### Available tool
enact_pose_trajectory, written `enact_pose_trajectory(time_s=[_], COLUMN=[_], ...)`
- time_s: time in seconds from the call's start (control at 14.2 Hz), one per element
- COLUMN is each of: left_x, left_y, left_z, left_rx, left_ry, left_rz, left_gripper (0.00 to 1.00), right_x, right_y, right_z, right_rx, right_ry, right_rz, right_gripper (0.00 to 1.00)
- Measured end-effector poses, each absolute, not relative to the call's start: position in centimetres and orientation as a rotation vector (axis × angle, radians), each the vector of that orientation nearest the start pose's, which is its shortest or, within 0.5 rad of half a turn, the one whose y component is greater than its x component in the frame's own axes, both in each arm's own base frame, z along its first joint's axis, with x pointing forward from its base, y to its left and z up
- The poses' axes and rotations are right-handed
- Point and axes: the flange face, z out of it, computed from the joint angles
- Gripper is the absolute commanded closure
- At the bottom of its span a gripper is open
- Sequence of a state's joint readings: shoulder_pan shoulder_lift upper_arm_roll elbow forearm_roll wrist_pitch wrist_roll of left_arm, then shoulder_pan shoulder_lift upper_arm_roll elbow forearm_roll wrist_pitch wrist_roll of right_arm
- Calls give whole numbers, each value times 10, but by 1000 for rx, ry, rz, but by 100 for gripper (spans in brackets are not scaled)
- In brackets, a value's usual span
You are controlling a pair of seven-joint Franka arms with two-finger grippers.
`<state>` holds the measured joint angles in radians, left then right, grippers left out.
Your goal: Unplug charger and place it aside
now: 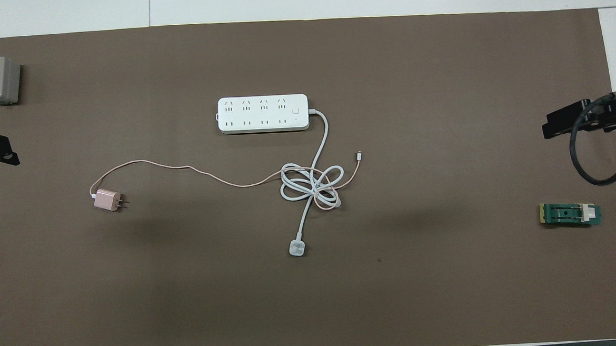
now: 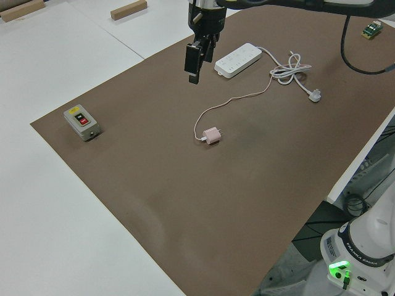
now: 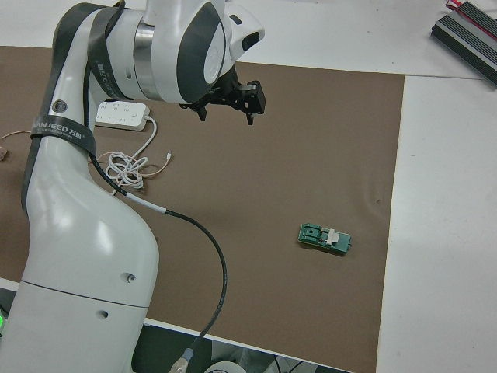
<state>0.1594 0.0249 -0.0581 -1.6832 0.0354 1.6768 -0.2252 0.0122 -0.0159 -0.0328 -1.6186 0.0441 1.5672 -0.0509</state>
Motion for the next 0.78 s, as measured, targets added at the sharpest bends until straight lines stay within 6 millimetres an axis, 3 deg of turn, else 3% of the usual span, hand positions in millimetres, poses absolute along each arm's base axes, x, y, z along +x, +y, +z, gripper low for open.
enact_pose_trajectory(time_s=[0.21, 0.42, 0.78], left_x=[561, 561, 552], left_y=[56, 31, 2], left_z=[581, 605, 614], left_rx=[-3045, -3054, -3061], left_ry=[-592, -553, -486], left_rz=[55, 29, 38], left_gripper=[0, 0, 0], right_x=[548, 546, 540], right_y=[-8, -13, -13], right_z=[605, 607, 616], right_rx=[-3100, -3159, -3163], right_ry=[-44, -50, -50], right_rz=[52, 65, 118], right_gripper=[0, 0, 0])
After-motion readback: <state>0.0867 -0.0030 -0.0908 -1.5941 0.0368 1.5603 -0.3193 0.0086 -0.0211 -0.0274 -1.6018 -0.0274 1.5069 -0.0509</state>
